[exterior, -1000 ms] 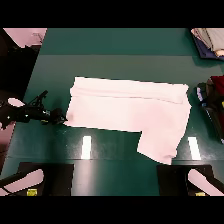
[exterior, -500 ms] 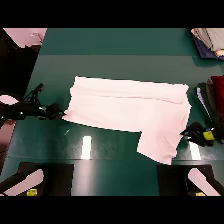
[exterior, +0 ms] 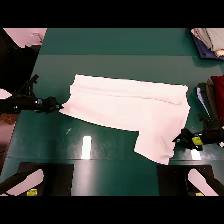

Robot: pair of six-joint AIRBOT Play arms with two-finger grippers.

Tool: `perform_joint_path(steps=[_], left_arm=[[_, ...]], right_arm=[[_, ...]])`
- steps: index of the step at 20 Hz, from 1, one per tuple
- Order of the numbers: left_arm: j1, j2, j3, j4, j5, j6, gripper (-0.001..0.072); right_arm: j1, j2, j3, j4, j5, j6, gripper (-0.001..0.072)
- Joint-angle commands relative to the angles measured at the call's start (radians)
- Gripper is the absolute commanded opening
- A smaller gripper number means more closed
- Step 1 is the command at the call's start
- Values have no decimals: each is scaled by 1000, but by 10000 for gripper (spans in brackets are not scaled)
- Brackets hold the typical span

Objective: Fold the shirts.

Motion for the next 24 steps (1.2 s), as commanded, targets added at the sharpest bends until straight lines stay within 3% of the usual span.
perform_joint_path(steps=[1, 5, 9, 14, 18, 21, 24], left_arm=[[0, 1, 11, 10, -38, 1, 21], [0, 5, 53, 103, -149, -16, 20], [0, 120, 40, 213, -261, -68, 20], [0, 272, -108, 209, -380, -117, 21], [0, 266, -99, 183, -227, -165, 21], [0, 264, -50, 177, -58, -201, 21], [0, 191, 12, 94, 7, -196, 21]], right_arm=[[61, 0, -4, -6, 25, 4, 23], [63, 98, 34, -47, 81, 5, 17], [63, 252, 199, -235, 220, 16, 17], [63, 380, 312, -233, 276, -24, 16], [63, 302, 383, -201, 216, -43, 17], [63, 137, 504, -122, 123, -69, 16], [79, -36, 636, -58, 96, -89, 16]])
